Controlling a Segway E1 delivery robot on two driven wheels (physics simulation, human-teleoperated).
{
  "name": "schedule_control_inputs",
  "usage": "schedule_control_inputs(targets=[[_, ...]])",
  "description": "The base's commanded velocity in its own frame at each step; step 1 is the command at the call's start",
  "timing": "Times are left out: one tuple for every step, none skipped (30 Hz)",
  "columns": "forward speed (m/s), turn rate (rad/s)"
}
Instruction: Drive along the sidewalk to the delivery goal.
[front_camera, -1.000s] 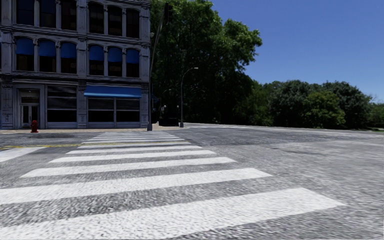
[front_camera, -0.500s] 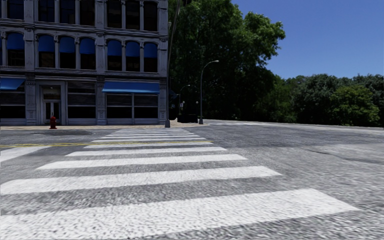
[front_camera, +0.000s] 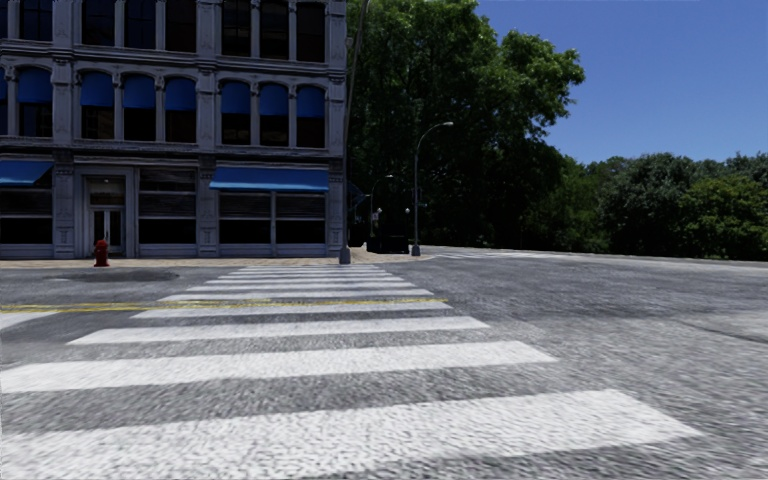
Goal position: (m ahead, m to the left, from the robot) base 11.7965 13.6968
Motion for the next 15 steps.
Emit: schedule_control_inputs(targets=[[2.00,0.00],[2.00,0.00],[2.00,0.06],[2.00,0.14],[2.00,0.18],[2.00,0.18],[2.00,0.19],[2.00,0.19],[2.00,0.19],[2.00,0.19],[2.00,0.19],[2.00,0.19],[2.00,0.19],[2.00,0.19],[2.00,0.19]])
